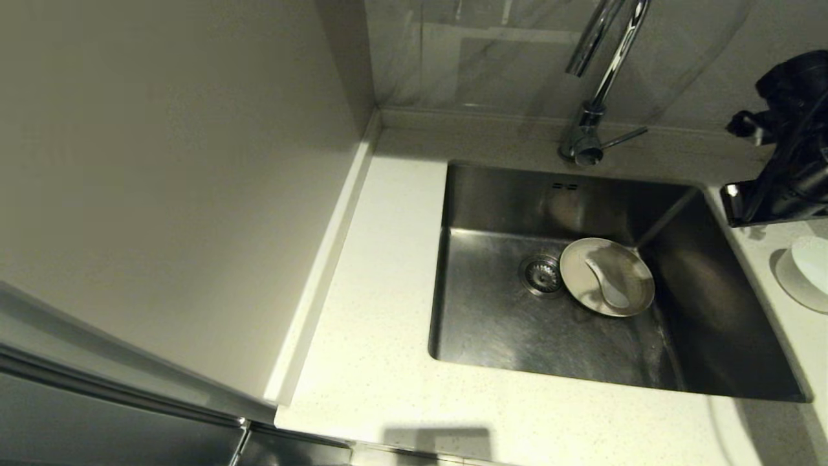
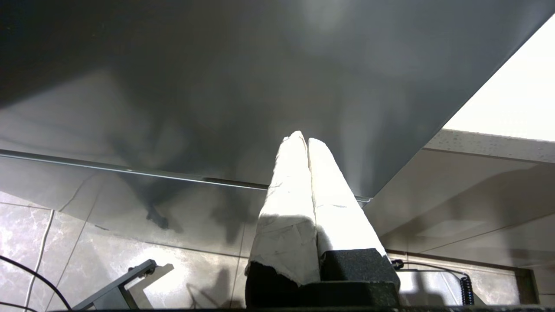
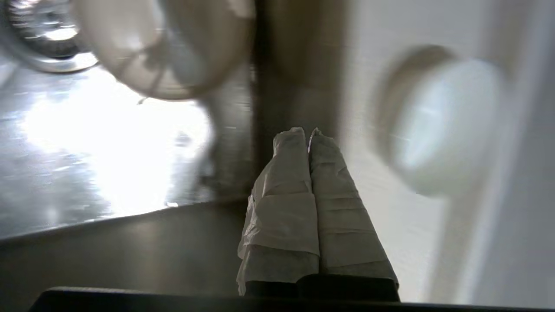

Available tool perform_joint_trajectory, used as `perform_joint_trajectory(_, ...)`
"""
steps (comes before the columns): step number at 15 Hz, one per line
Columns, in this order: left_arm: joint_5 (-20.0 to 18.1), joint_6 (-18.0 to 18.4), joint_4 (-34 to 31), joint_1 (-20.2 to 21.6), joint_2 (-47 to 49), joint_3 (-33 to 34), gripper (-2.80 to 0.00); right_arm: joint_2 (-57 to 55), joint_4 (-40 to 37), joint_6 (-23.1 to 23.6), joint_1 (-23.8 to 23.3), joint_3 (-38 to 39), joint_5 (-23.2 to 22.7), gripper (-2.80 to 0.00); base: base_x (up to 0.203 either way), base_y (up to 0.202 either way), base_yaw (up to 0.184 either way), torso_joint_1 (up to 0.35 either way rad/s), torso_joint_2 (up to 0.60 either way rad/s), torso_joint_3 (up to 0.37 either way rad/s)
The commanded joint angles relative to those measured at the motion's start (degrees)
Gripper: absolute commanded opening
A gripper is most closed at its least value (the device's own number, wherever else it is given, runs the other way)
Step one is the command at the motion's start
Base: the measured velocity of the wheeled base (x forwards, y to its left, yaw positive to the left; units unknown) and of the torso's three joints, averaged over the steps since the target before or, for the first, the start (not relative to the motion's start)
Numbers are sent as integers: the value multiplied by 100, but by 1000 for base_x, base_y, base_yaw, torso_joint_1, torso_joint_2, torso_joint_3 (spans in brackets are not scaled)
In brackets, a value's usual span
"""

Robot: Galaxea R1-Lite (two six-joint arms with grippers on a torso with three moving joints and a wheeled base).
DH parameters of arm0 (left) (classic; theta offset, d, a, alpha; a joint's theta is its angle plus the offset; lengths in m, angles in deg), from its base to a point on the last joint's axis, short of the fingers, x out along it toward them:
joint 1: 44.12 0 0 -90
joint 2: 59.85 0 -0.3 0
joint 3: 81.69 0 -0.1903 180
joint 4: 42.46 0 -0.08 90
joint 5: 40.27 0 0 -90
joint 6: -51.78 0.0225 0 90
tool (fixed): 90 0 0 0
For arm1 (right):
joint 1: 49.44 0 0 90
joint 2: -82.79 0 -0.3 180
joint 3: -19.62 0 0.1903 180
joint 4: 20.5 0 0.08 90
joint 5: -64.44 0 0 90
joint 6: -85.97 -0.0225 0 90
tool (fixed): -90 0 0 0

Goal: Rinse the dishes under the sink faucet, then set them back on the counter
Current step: Put a bowl into the sink

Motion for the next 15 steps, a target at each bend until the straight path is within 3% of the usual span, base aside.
perform_joint_trajectory(1,1,-2,2,2,-18,0,-280,261,-153,37,-244,-109,45,-280,0,0,0,0,0,0)
perform_joint_trajectory(2,1,-2,2,2,-18,0,-280,264,-156,38,-287,-112,208,-280,0,0,0,0,0,0)
perform_joint_trajectory(3,1,-2,2,2,-18,0,-280,251,-165,36,-320,-87,513,0,0,0,0,0,0,0)
perform_joint_trajectory(4,1,-2,2,2,-18,0,-280,194,-220,-5,-350,-62,894,0,0,0,0,0,0,0)
perform_joint_trajectory(5,1,-2,2,2,-18,0,-280,123,-268,-90,-438,-62,943,0,0,0,0,0,0,0)
perform_joint_trajectory(10,1,-2,2,2,-18,0,-280,-255,-222,-147,-965,-90,198,0,0,0,0,0,0,0)
perform_joint_trajectory(15,1,-2,2,2,-18,0,-280,-834,94,-525,-1269,-267,53,0,0,0,0,0,0,0)
